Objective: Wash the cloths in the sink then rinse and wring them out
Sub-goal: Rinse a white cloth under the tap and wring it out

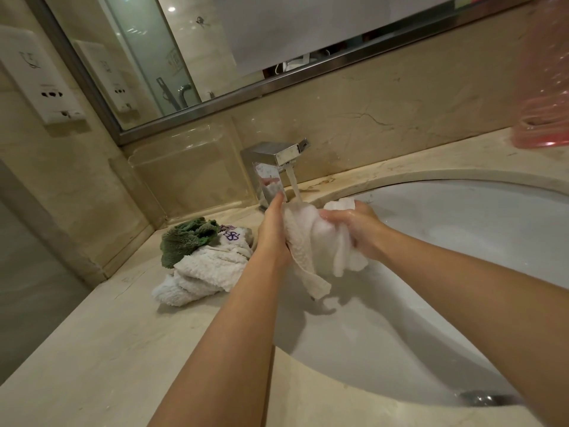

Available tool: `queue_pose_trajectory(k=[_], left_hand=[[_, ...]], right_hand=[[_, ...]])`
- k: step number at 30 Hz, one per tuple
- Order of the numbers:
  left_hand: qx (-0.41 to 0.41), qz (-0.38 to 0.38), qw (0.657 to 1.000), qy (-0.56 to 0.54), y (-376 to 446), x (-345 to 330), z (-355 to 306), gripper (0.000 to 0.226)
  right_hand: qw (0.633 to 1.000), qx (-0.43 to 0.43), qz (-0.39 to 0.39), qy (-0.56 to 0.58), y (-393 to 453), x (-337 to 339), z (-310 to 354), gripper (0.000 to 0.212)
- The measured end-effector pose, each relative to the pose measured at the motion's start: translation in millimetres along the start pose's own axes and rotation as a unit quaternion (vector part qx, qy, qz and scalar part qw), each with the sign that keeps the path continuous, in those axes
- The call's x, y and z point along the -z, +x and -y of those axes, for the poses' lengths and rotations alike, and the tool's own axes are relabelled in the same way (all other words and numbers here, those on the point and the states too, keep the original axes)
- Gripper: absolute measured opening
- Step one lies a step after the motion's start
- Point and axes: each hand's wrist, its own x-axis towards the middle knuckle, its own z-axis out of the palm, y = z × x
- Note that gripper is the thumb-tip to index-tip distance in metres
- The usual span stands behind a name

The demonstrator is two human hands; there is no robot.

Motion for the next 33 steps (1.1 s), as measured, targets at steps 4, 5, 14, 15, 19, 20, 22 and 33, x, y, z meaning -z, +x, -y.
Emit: queue_pose_trajectory(k=[4,5,14,15,19,20,22,33], left_hand=[[-0.023,-0.014,0.999,0.017,-1,-1,-1,0.049],[-0.027,-0.016,0.999,0.032,-2,-2,-2,0.045],[-0.025,-0.07,0.996,0.047,-1,-1,-1,0.021],[-0.029,-0.069,0.996,0.055,0,-1,-1,0.024],[-0.039,-0.055,0.996,0.061,-4,-4,-1,0.031],[-0.039,-0.043,0.997,0.048,-5,-4,-2,0.033],[-0.042,-0.029,0.998,0.028,-7,-3,-5,0.032],[-0.031,-0.039,0.989,0.139,-8,-11,-1,0.031]], right_hand=[[1.0,0.009,-0.021,0.011,4,3,3,0.042],[0.999,0.015,-0.029,0.028,5,4,4,0.039],[0.974,0.022,-0.152,0.164,8,19,12,0.035],[0.974,0.021,-0.157,0.164,9,23,12,0.035],[0.976,0.017,-0.159,0.151,10,26,9,0.039],[0.976,0.015,-0.161,0.148,10,25,8,0.038],[0.975,0.017,-0.163,0.15,10,22,8,0.038],[0.954,0.041,-0.224,0.193,8,30,11,0.016]])
